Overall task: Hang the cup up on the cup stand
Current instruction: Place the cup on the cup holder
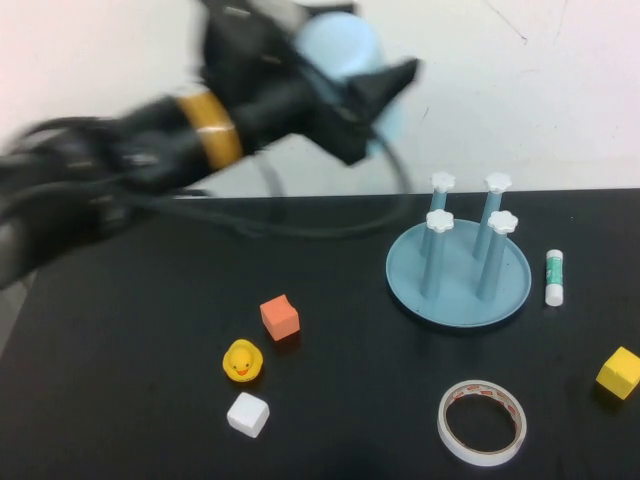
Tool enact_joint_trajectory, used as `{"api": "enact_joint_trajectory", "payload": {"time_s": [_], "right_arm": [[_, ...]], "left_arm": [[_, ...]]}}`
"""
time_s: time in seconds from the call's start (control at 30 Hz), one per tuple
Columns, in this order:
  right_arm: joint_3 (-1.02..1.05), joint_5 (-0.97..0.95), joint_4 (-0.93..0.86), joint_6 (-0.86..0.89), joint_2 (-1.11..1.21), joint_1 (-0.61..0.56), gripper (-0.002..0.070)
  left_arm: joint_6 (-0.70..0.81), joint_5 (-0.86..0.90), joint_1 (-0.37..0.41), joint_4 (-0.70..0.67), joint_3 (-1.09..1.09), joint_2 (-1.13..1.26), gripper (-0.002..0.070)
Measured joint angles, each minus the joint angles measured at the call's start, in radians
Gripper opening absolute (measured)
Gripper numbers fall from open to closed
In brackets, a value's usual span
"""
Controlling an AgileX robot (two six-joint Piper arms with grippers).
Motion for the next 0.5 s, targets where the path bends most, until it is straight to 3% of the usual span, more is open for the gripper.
{"api": "enact_joint_trajectory", "payload": {"time_s": [0.5], "right_arm": [[0.008,0.03,0.002,0.0,-0.014,0.0,0.0001]], "left_arm": [[0.086,0.065,-0.117,-0.047,-0.707,0.704,0.0558]]}}
